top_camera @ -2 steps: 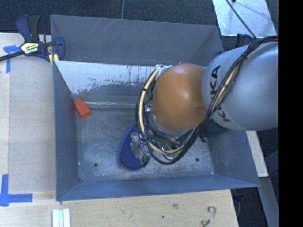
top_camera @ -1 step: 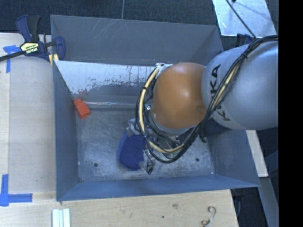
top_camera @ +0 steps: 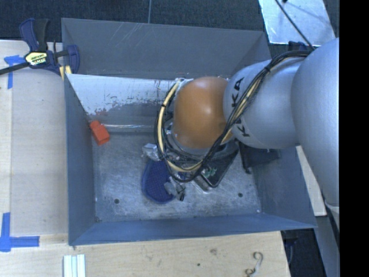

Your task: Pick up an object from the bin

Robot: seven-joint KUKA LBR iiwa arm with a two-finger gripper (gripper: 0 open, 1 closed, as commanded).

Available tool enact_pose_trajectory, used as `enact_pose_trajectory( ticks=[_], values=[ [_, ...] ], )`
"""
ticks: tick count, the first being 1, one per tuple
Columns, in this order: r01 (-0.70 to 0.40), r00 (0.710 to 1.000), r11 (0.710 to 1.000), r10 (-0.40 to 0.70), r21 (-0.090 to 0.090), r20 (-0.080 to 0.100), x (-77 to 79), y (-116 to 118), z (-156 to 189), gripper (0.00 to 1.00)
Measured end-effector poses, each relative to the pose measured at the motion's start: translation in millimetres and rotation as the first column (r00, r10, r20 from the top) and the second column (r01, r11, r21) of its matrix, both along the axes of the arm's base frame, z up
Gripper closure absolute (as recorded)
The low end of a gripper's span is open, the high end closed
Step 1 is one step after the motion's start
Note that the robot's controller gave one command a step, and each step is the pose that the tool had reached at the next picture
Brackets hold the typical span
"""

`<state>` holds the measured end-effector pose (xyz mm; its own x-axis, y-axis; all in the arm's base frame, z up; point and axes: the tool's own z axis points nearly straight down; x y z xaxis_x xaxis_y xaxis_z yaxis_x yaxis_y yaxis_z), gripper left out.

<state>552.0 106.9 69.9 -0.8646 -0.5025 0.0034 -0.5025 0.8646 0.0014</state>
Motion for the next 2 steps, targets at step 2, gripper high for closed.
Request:
enact_pose_trajectory(
  ticks=[2],
  values=[
    [0.001,1.000,1.000,-0.001,0.004,0.013,-32.6,23,104,1.00]
  ],
)
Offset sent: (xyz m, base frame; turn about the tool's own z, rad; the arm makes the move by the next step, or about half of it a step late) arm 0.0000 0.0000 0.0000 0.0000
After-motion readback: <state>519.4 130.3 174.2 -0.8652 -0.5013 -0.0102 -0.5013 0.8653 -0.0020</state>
